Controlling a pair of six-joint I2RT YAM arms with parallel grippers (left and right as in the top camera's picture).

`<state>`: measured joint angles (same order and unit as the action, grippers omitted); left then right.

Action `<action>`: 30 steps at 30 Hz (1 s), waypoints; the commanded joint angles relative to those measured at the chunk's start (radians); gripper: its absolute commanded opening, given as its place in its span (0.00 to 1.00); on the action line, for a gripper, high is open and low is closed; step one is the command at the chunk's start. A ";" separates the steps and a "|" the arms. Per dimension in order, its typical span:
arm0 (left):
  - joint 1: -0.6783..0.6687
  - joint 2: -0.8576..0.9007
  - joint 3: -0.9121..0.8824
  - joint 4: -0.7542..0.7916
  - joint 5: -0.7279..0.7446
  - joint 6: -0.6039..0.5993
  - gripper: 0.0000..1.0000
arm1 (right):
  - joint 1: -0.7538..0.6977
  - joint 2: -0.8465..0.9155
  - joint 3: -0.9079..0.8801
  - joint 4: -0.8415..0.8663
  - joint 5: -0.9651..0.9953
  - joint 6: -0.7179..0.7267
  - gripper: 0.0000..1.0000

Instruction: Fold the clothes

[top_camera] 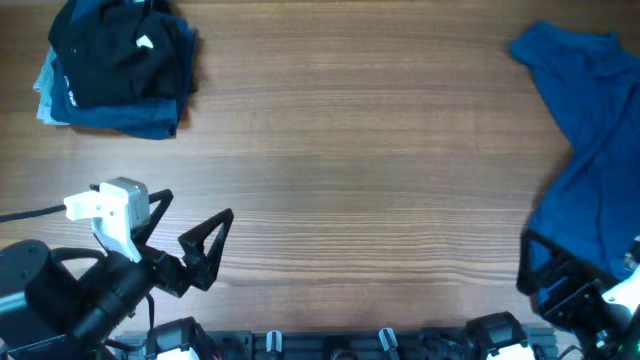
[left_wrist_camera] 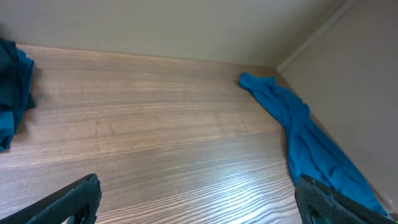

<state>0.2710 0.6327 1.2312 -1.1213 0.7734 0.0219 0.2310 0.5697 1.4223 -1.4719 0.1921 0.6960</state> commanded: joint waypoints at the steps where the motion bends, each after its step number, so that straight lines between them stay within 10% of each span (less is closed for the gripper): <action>1: -0.001 -0.002 -0.003 0.003 0.021 0.016 1.00 | -0.095 -0.045 -0.017 0.026 0.078 0.011 1.00; 19: -0.001 -0.002 -0.003 0.003 0.021 0.016 1.00 | -0.206 -0.478 -1.058 1.134 -0.155 -0.351 1.00; 30: -0.001 -0.002 -0.003 0.003 0.021 0.016 1.00 | -0.207 -0.566 -1.333 1.480 -0.187 -0.404 1.00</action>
<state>0.2710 0.6327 1.2308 -1.1210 0.7803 0.0219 0.0307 0.0216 0.1204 -0.0166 0.0257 0.3111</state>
